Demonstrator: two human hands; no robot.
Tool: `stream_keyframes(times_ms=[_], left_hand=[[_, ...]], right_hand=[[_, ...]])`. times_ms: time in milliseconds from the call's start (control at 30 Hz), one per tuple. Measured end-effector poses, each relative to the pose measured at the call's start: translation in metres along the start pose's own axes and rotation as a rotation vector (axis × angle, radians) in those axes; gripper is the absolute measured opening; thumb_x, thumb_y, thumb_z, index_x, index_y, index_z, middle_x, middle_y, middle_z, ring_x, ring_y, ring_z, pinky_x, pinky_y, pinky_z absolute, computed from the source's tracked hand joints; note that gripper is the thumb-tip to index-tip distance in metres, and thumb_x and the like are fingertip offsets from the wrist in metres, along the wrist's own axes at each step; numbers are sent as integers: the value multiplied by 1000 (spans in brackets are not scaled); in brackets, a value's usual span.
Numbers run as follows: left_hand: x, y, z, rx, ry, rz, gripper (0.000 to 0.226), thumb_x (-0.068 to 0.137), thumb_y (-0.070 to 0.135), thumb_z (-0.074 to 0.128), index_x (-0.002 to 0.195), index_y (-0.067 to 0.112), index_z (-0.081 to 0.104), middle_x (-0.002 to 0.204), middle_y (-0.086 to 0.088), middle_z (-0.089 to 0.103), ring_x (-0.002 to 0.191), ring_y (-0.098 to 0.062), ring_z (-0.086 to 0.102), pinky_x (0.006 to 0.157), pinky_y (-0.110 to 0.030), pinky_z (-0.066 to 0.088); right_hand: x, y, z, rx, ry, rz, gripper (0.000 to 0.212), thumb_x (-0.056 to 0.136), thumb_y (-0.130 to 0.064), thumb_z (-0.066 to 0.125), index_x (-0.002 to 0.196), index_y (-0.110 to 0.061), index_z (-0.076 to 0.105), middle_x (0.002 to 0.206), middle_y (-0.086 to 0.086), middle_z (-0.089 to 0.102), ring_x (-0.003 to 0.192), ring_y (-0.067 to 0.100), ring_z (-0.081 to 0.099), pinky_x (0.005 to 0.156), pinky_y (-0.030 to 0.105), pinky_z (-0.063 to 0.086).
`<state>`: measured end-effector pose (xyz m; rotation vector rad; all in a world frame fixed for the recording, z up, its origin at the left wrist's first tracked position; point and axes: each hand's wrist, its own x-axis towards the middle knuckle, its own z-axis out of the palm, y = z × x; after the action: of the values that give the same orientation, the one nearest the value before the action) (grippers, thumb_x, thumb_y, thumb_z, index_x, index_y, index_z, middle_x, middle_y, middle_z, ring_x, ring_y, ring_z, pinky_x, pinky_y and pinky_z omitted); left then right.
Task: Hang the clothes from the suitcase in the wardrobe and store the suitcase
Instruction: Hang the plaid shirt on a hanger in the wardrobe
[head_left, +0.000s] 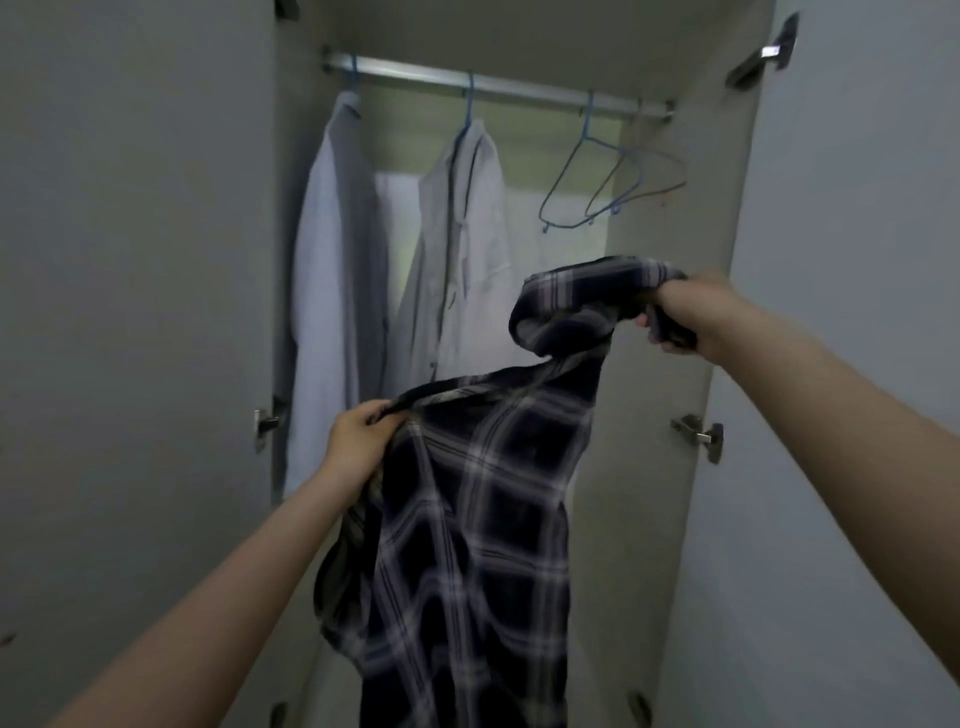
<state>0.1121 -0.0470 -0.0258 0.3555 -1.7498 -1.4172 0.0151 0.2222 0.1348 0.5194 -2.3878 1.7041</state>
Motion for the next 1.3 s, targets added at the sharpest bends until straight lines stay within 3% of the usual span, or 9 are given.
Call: stream_keyframes(times_ms=[167, 333, 467, 600, 767, 833, 933, 1033, 1300], left_hand=[[54, -29, 10, -71, 14, -54, 22, 93, 15, 52, 109, 5, 65, 100, -7, 65, 93, -22, 59, 87, -28, 46], [78, -40, 30, -223, -50, -170, 14, 93, 19, 54, 99, 14, 66, 91, -5, 67, 81, -17, 63, 69, -24, 51], [91, -27, 56, -312, -89, -225, 12, 92, 18, 56, 99, 15, 65, 90, -6, 68, 79, -17, 64, 67, -22, 55], [105, -9, 78, -311, -91, -215, 15, 93, 16, 55, 104, 13, 63, 86, -5, 66, 76, -16, 63, 60, -17, 54], [119, 16, 97, -309, -43, -181, 11, 91, 10, 56, 98, 8, 65, 78, -5, 65, 65, -14, 63, 51, -16, 52], [124, 29, 103, -309, -32, -173, 9, 90, 6, 58, 87, 8, 66, 71, -5, 66, 55, -12, 64, 49, -17, 52], [131, 48, 111, -342, -39, -232, 19, 90, -1, 52, 76, 7, 62, 51, -3, 64, 41, -11, 61, 43, -21, 52], [133, 63, 119, -357, -88, -308, 23, 95, 1, 42, 77, 4, 57, 43, -3, 61, 35, -12, 58, 37, -22, 49], [115, 92, 131, -326, -216, -80, 32, 84, -18, 46, 86, 6, 66, 54, -2, 68, 47, -11, 64, 49, -18, 53]], right_hand=[[49, 10, -15, 78, 242, 38, 26, 91, -2, 36, 69, -7, 49, 43, 7, 51, 18, 8, 38, 30, 9, 33], [78, 39, -25, 197, 312, 183, 28, 96, -6, 26, 79, -4, 48, 24, 3, 46, 18, 11, 44, 26, 15, 35], [94, 60, -8, 168, 221, 135, 10, 92, -4, 40, 96, -5, 50, 31, 4, 53, 25, 10, 52, 29, 21, 44], [113, 76, 8, 84, 39, 63, 23, 87, 4, 42, 74, -5, 58, 53, 13, 64, 37, 16, 59, 45, 26, 53], [140, 95, 16, -420, -183, -67, 9, 83, -1, 57, 87, -9, 60, 70, 12, 58, 55, 20, 49, 42, 22, 43], [146, 103, 19, -635, -401, -55, 26, 76, -10, 73, 98, -14, 62, 89, 11, 64, 75, 24, 57, 68, 34, 54], [150, 109, 31, -762, -718, 45, 46, 70, -26, 80, 110, -26, 57, 120, 3, 58, 115, 20, 52, 99, 32, 41], [155, 108, 48, -604, -798, -44, 48, 74, -33, 76, 117, -29, 54, 126, -3, 56, 121, 14, 50, 101, 30, 39], [138, 94, 107, -15, -843, -294, 60, 80, -20, 71, 133, -21, 44, 127, -7, 57, 117, 10, 54, 100, 31, 44]])
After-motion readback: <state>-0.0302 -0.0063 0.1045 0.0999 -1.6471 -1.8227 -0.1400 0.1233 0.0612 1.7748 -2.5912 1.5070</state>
